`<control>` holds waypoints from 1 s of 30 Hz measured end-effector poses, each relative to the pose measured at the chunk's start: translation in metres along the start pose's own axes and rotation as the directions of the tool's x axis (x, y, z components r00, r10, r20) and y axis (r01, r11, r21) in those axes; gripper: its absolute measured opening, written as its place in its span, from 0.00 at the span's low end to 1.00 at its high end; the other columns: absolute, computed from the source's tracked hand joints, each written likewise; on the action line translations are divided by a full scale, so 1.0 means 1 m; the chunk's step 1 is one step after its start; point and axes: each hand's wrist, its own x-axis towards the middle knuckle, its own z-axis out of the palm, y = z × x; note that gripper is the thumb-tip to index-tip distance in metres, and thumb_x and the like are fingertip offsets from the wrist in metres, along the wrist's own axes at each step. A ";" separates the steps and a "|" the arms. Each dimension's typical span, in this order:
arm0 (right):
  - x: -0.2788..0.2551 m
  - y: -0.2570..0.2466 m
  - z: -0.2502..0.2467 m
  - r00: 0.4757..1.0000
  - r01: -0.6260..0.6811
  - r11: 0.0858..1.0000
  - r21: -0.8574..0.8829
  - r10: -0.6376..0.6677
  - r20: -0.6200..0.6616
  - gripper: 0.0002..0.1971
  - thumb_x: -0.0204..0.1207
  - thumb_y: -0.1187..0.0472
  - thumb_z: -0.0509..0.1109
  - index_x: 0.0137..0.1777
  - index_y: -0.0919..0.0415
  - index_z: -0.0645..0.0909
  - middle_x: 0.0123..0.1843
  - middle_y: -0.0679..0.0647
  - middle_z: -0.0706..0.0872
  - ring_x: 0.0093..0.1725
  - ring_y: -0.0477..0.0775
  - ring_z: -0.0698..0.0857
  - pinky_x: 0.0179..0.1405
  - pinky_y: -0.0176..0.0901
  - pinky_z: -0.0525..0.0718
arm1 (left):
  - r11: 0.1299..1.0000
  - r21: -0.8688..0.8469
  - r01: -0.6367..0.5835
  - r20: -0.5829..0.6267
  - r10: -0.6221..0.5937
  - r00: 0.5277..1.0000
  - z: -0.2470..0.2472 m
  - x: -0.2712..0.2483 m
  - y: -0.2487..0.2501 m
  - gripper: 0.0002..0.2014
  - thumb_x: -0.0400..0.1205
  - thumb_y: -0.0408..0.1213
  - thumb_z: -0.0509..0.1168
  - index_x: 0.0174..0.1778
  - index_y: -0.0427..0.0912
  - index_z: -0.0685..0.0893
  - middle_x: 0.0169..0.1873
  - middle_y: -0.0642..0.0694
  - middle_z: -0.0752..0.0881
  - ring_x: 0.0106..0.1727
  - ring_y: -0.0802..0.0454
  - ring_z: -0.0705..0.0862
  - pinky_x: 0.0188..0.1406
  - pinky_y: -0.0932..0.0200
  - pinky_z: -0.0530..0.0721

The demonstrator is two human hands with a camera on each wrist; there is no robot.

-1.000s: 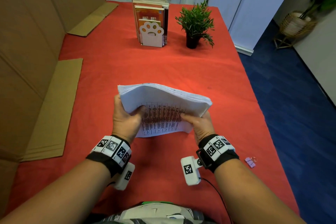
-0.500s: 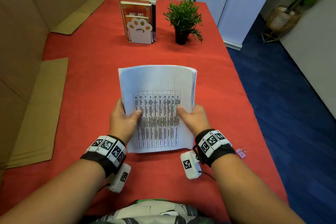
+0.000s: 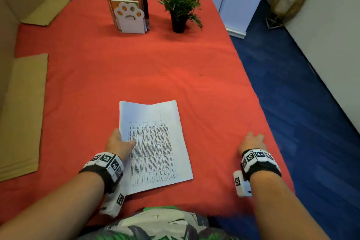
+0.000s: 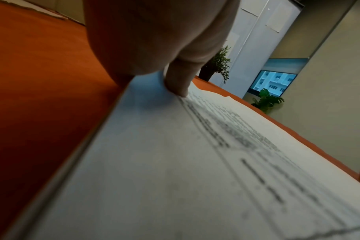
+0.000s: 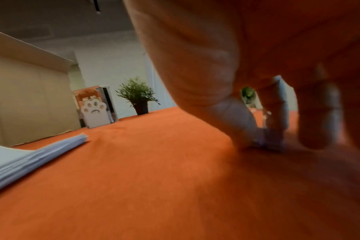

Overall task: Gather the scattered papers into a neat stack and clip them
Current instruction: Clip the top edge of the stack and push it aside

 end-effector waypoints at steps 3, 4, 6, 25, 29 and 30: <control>0.002 -0.002 0.005 0.999 0.054 0.998 0.040 -0.054 0.006 0.17 0.78 0.70 0.57 0.67 0.68 0.68 0.67 0.69 0.72 0.64 0.72 0.79 0.62 0.57 0.79 | 1.000 0.014 -0.008 -0.005 0.008 1.000 0.000 -0.002 0.002 0.17 0.75 0.24 0.69 0.56 0.44 0.76 0.47 0.47 0.82 0.48 0.45 0.81 0.52 0.51 0.81; 0.002 -0.006 0.003 0.996 0.085 0.994 0.068 -0.084 -0.010 0.16 0.78 0.69 0.60 0.66 0.69 0.69 0.66 0.69 0.74 0.64 0.71 0.80 0.62 0.56 0.80 | 1.000 0.024 -0.005 -0.002 0.005 1.000 0.000 -0.002 0.002 0.18 0.75 0.24 0.69 0.58 0.42 0.76 0.47 0.46 0.82 0.48 0.45 0.81 0.52 0.52 0.81; -0.002 -0.018 -0.003 0.987 0.158 0.982 0.104 -0.155 -0.036 0.16 0.78 0.67 0.65 0.64 0.70 0.72 0.64 0.70 0.78 0.63 0.71 0.81 0.61 0.56 0.80 | 0.999 0.035 -0.005 0.005 0.005 1.000 0.000 0.000 0.000 0.19 0.75 0.24 0.69 0.59 0.42 0.76 0.49 0.45 0.83 0.48 0.45 0.81 0.53 0.51 0.81; -0.100 -0.171 0.027 0.640 0.385 0.481 0.788 -0.754 0.148 0.08 0.75 0.64 0.68 0.36 0.52 0.78 0.46 0.51 0.86 0.49 0.52 0.85 0.55 0.49 0.84 | 0.998 0.059 0.010 0.020 -0.012 1.000 0.001 0.006 -0.017 0.19 0.73 0.29 0.71 0.58 0.45 0.76 0.51 0.43 0.87 0.52 0.41 0.86 0.56 0.41 0.86; -0.096 -0.172 0.036 0.655 0.325 0.440 0.837 -0.743 0.136 0.07 0.76 0.63 0.70 0.38 0.54 0.78 0.55 0.55 0.88 0.57 0.55 0.87 0.61 0.52 0.85 | 0.995 0.074 0.069 0.057 -0.073 0.996 -0.005 0.013 -0.015 0.18 0.70 0.31 0.72 0.52 0.47 0.76 0.49 0.43 0.88 0.49 0.43 0.87 0.53 0.45 0.87; -0.094 -0.172 0.037 0.657 0.318 0.437 0.842 -0.741 0.137 0.08 0.76 0.64 0.69 0.38 0.54 0.77 0.54 0.55 0.88 0.56 0.55 0.87 0.60 0.52 0.85 | 0.993 0.089 0.075 0.065 -0.081 0.995 -0.008 0.016 -0.010 0.17 0.70 0.31 0.72 0.52 0.45 0.76 0.49 0.43 0.87 0.48 0.43 0.87 0.52 0.46 0.87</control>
